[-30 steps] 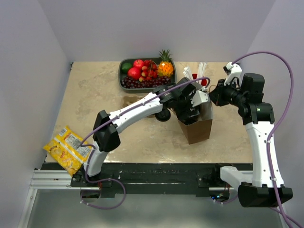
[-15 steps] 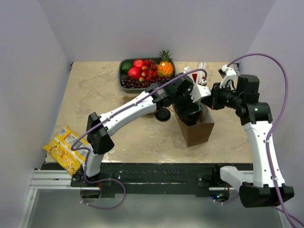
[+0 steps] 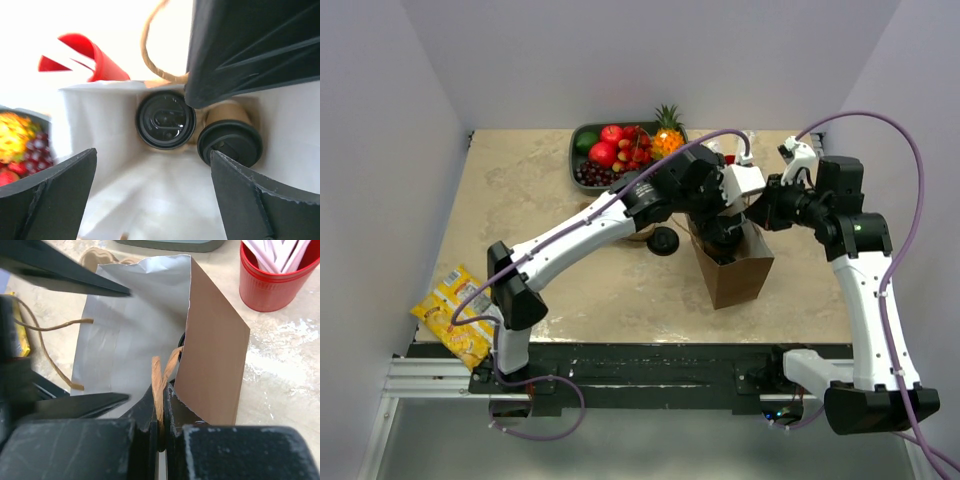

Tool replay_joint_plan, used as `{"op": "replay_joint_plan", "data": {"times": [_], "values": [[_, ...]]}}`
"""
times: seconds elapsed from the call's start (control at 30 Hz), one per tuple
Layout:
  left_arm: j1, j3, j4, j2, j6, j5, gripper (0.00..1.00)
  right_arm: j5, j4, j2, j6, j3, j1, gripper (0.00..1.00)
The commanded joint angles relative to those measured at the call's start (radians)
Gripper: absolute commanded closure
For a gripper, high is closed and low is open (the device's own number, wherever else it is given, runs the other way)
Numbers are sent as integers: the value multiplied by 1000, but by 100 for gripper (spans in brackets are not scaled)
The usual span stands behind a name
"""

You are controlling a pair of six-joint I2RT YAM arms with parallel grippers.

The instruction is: Pack the takeout coffee

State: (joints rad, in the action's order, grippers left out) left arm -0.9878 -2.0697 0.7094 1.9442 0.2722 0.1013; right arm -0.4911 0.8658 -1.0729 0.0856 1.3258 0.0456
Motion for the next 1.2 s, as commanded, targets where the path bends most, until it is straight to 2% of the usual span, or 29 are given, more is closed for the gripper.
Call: {"op": "replay_joint_plan", "data": {"times": [0.0,0.1,0.17,0.2,0.23,0.33,0.43,0.5,0.63,0.73,0.9,1.17], "values": [[18,-35,-96,-123,-11,41,0,52,7,1,-9,49,5,100],[35,-56,-123,-165,-4,22,0,72,19,-7,-15,73,4,100],[49,-58,-145,-203,25,-9,0,69,29,-19,-23,108,5,92],[69,-55,-162,-214,41,-52,0,68,32,-21,-33,119,4,86],[83,-56,-165,-220,56,-75,0,72,36,-28,-38,131,4,68],[164,-66,-145,-222,94,-138,0,92,50,-45,-56,183,4,49],[268,-60,-111,-209,94,-146,0,114,61,-68,-67,240,4,40],[331,-14,-107,-209,101,-141,0,114,56,-81,-66,253,4,39],[400,46,-76,-188,93,-114,0,124,39,-105,-63,289,4,31],[431,51,-41,-166,55,-94,0,141,10,-140,-72,374,2,30],[439,80,-38,-174,45,-8,0,138,-85,-202,-81,472,-19,34],[437,43,-21,-165,53,135,0,198,-283,-406,-7,451,-43,60]]}}
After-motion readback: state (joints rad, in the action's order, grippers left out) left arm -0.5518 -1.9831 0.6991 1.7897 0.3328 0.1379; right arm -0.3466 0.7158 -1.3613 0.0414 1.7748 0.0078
